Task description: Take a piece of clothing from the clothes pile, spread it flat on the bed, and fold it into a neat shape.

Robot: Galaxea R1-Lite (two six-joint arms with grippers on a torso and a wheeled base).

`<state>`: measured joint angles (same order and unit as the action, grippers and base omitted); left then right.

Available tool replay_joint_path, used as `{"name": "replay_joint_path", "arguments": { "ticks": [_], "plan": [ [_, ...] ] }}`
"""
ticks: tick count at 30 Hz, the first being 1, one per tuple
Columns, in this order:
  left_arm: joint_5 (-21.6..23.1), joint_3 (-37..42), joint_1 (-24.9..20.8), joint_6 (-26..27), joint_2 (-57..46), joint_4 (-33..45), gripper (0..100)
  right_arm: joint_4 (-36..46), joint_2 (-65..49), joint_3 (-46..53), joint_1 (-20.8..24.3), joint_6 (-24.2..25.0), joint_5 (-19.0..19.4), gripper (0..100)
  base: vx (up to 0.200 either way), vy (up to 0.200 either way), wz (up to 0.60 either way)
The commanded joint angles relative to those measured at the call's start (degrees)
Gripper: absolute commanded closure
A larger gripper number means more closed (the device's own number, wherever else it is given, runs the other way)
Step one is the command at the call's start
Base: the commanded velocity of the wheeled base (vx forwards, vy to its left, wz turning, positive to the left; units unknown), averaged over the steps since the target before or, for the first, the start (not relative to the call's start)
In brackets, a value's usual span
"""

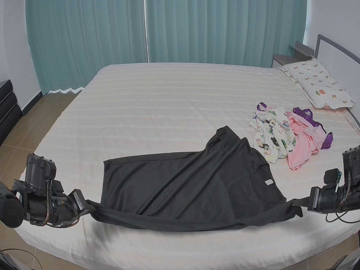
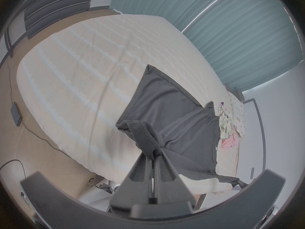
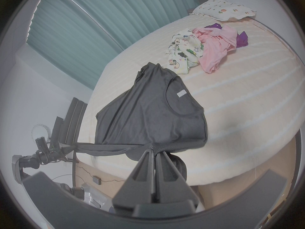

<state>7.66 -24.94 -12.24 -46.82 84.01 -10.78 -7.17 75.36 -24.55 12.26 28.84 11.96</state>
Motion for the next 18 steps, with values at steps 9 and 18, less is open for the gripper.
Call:
{"name": "replay_joint_path", "arguments": {
  "ticks": [9,18],
  "plan": [
    [1.1,-1.3,2.5,0.9,4.1,4.2,100,-6.1,4.9,-0.8,-5.5,0.1,0.8,100,0.000,0.000,0.00],
    [6.0,-5.0,2.3,2.7,3.5,14.0,100,-6.2,5.1,1.4,-6.6,0.0,3.9,100,0.000,0.000,0.00]
  ]
}}
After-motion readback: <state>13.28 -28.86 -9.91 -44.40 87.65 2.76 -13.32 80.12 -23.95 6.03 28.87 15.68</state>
